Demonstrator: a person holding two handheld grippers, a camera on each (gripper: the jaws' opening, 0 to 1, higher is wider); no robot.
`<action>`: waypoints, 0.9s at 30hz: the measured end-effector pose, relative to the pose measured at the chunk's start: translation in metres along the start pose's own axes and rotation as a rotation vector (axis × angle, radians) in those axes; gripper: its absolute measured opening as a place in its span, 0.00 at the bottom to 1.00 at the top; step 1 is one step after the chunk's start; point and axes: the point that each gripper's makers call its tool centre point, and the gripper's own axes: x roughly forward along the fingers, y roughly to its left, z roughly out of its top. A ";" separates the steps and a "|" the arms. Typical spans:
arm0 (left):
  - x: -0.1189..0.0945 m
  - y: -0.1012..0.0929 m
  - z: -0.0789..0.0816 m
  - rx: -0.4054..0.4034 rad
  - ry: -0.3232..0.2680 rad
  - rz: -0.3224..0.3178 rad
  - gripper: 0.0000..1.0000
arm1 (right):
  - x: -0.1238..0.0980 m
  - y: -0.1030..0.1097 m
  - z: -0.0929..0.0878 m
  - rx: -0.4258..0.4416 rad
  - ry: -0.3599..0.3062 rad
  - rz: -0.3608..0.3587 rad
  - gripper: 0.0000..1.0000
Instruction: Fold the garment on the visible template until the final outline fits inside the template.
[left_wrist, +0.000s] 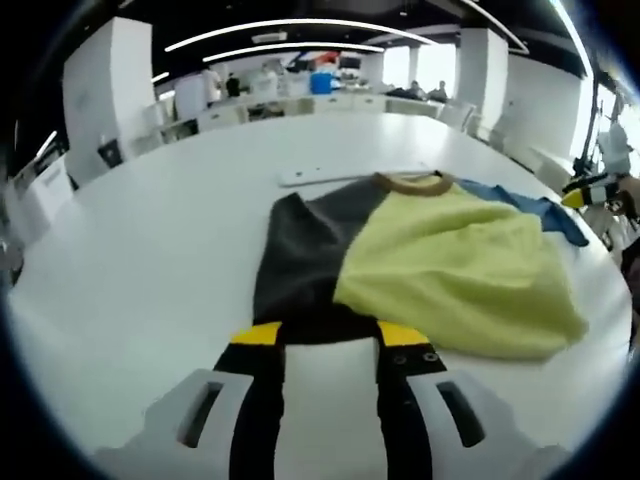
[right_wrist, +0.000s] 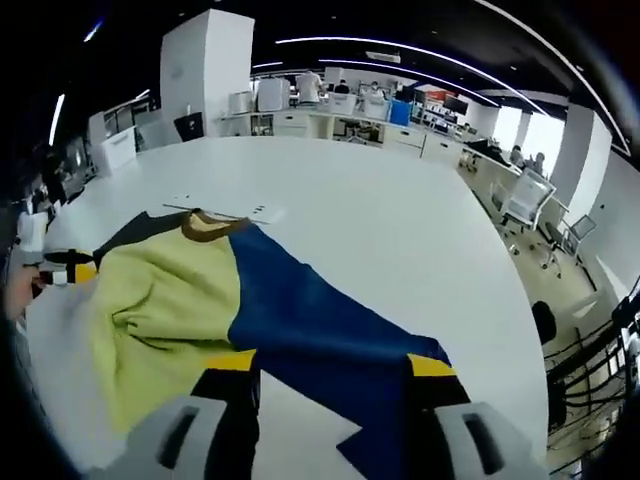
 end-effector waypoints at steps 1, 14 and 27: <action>0.001 -0.003 -0.001 0.016 0.005 -0.002 0.30 | -0.004 0.010 0.000 0.000 -0.005 0.027 0.58; 0.013 -0.009 -0.006 0.095 0.039 -0.009 0.25 | -0.022 0.074 -0.009 -0.080 -0.006 0.170 0.62; 0.019 -0.013 -0.005 0.051 0.026 -0.028 0.14 | -0.029 0.098 -0.026 -0.138 0.015 0.226 0.61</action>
